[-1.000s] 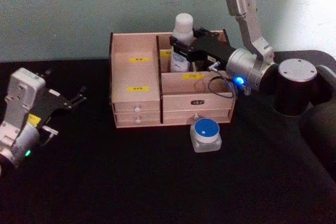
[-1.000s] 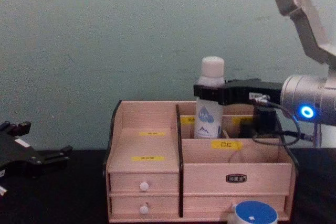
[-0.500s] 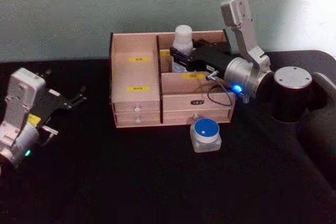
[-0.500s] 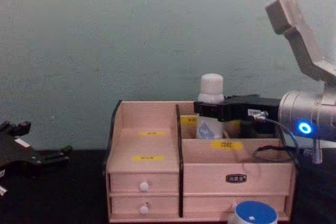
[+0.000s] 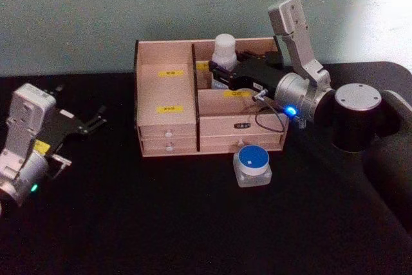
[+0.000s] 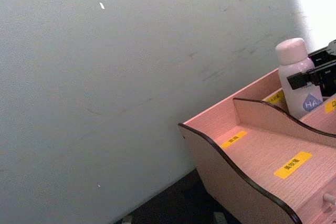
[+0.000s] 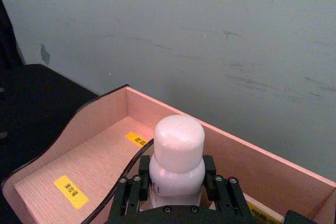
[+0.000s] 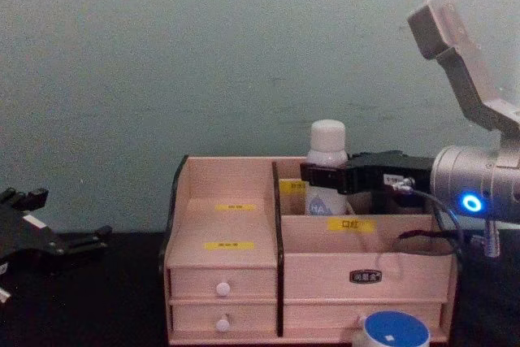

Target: Pick up the facial cleanser and watermelon frost from the table and place them into the tiered storage box.

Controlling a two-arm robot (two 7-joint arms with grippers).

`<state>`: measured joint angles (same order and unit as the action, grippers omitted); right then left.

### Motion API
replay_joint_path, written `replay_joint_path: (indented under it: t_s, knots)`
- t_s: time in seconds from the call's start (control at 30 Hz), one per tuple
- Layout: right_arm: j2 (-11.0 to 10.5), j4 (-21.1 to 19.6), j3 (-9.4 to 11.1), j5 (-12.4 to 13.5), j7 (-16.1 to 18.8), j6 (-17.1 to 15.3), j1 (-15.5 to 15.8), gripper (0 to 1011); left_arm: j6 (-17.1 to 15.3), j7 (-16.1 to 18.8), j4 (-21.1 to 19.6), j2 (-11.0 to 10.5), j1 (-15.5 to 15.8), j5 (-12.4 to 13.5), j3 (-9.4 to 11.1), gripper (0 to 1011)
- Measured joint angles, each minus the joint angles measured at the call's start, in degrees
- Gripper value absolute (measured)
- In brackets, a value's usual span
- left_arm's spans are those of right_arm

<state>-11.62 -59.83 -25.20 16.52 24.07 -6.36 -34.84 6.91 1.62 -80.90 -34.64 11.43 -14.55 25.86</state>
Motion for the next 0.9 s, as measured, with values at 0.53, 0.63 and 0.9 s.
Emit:
replay_joint_path:
  t_s: [0.53,0.63,0.9]
  knots:
    - [0.0,-0.1,0.0,0.2,0.0,0.0,0.0,868,0.0,0.0,0.0,0.0,0.0,0.0,0.0,1001]
    - [0.0,-0.1,0.0,0.2,0.0,0.0,0.0,942,0.0,0.0,0.0,0.0,0.0,0.0,0.0,1001]
    - [-0.1,-0.1,0.0,0.3,0.0,0.0,0.0,1000,0.0,0.0,0.0,0.0,0.0,0.0,0.0,1001]
